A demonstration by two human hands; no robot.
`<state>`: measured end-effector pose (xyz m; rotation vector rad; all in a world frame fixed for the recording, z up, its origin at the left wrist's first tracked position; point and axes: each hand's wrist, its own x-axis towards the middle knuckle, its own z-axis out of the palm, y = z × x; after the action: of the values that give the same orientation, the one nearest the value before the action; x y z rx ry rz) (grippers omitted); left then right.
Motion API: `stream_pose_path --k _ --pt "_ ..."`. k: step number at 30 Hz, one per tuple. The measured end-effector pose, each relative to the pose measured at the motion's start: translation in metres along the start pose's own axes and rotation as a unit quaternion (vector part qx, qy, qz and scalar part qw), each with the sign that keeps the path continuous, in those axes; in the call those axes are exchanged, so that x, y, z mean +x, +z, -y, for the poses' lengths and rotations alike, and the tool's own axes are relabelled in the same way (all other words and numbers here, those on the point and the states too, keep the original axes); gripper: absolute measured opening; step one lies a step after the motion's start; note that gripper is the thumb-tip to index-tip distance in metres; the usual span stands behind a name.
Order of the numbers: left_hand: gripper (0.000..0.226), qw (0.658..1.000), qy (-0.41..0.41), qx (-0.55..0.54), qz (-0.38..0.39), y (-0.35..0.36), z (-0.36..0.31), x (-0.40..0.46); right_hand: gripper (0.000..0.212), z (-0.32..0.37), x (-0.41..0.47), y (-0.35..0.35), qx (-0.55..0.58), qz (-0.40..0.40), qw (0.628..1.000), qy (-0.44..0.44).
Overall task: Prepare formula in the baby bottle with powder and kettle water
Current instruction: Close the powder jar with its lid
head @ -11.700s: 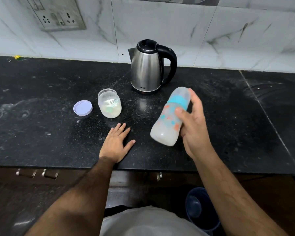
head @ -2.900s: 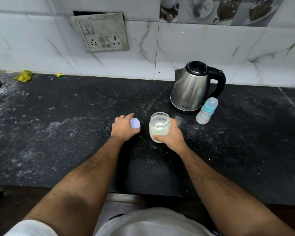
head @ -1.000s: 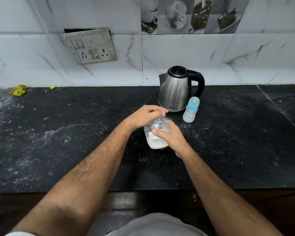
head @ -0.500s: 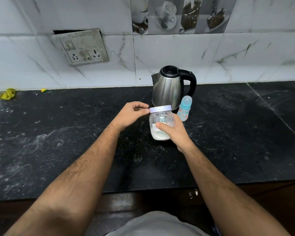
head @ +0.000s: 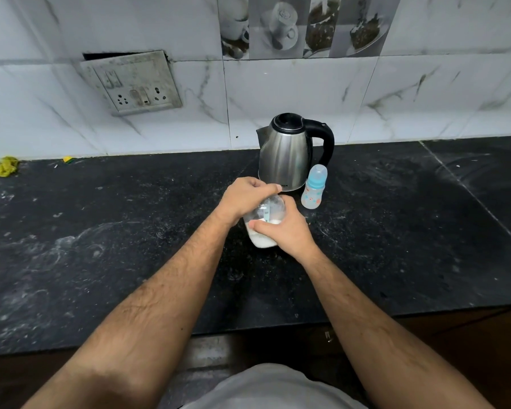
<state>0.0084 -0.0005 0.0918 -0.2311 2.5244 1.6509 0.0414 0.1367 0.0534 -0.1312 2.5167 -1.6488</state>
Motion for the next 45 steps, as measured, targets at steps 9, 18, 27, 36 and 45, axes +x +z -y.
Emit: stream_pose_path --k 9,18,27,36,45 --pt "0.041 0.999 0.000 0.037 -0.038 0.012 0.003 -0.002 0.072 -0.010 0.000 -0.001 0.056 0.031 0.998 0.019" --pt "0.033 1.000 0.018 -0.017 -0.005 0.013 0.019 -0.003 0.050 -0.016 0.000 -0.005 0.094 0.102 0.990 0.020" --pt "0.074 0.997 0.018 -0.079 0.004 0.010 0.023 -0.015 0.067 -0.026 -0.008 0.004 0.131 0.083 0.987 0.030" --pt "0.051 0.975 -0.059 -0.210 0.030 0.016 0.064 -0.050 0.079 -0.030 -0.003 -0.002 0.109 0.044 0.993 0.024" --pt "0.029 0.974 -0.057 -0.221 0.005 0.024 0.088 -0.040 0.055 -0.044 0.009 -0.024 0.102 0.163 0.978 0.080"
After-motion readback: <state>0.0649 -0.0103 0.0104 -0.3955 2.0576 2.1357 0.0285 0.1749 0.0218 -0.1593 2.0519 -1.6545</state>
